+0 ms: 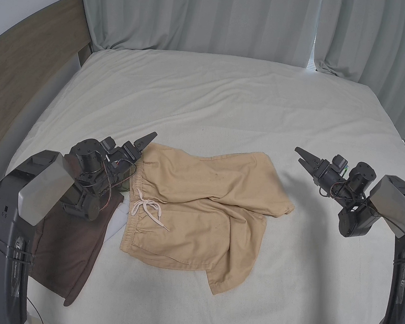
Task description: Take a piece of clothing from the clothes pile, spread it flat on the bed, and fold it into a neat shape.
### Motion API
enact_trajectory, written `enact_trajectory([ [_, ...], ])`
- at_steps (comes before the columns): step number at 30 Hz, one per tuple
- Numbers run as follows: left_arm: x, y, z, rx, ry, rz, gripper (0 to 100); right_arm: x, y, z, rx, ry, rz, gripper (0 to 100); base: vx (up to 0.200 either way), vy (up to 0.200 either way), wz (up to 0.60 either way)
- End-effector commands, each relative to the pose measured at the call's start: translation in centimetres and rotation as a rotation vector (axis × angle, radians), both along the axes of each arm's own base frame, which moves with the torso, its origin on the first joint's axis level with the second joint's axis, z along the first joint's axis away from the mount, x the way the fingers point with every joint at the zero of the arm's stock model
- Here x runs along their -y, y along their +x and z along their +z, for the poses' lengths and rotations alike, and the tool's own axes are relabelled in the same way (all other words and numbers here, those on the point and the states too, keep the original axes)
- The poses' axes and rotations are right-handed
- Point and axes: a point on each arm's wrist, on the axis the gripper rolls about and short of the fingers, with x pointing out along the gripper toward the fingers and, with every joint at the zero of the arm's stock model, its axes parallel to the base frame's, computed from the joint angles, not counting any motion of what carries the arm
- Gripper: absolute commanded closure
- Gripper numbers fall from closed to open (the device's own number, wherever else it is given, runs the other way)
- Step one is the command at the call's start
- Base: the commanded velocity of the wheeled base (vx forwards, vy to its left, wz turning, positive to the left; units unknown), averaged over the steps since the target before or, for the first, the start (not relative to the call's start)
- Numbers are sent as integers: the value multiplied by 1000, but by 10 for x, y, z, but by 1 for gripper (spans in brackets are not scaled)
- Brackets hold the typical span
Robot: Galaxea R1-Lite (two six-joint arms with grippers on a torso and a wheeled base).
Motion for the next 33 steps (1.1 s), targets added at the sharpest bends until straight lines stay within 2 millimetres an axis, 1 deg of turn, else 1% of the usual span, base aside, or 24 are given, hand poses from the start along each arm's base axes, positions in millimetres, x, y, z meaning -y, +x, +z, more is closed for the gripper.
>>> enact_trajectory([
  [1, -3, -5, 11, -8, -5, 34, 0, 1, -23, 6, 0, -30, -6, 0, 0, 0, 0],
  [2, -3, -5, 11, -8, -5, 34, 0, 1, -24, 5, 0, -31, -6, 0, 0, 0, 0],
  [5, -6, -22, 30, -9, -4, 37, 0, 0, -45, 2, -26, -75, -15, 0, 0, 0, 0],
  [6, -6, -23, 31, -10, -3, 37, 0, 0, -47, 1, -29, -80, -16, 0, 0, 0, 0],
  [9, -12, -40, 38, -31, 3, 46, 0, 0, -61, 1, -46, -105, -19, 0, 0, 0, 0],
  [10, -12, -40, 38, -31, 3, 46, 0, 0, -61, 1, -47, -105, -19, 0, 0, 0, 0],
  [12, -16, -58, 41, -40, 7, 37, 0, -2, -71, 3, -60, -117, -17, 0, 0, 0, 0],
  [13, -16, -60, 41, -40, 7, 37, 0, -3, -73, 3, -62, -119, -16, 0, 0, 0, 0],
  [18, -20, -106, 43, -62, 22, -37, 0, -5, -98, 0, -94, -166, -7, 0, 0, 0, 0],
  [19, -20, -106, 43, -62, 22, -37, 0, -5, -99, 0, -96, -167, -7, 0, 0, 0, 0],
  [20, -22, -118, 45, -58, 25, -76, 0, -6, -107, -2, -110, -178, -3, 0, 0, 0, 0],
  [22, -26, -131, 45, -63, 30, -105, 0, -8, -117, -4, -128, -192, 4, 0, 0, 0, 0],
  [24, -28, -142, 42, -85, 37, -112, 0, -10, -126, -7, -145, -209, 13, 0, 0, 0, 0],
  [27, -29, -157, 45, -92, 50, -121, 0, -17, -139, -13, -168, -240, 39, 0, 0, 0, 0],
  [31, -30, -177, 47, -93, 93, -168, 0, -25, -151, -22, -212, -257, 72, 0, 0, 0, 0],
  [33, -32, -185, 44, -92, 132, -184, 0, -27, -155, -25, -229, -259, 85, 0, 0, 0, 0],
])
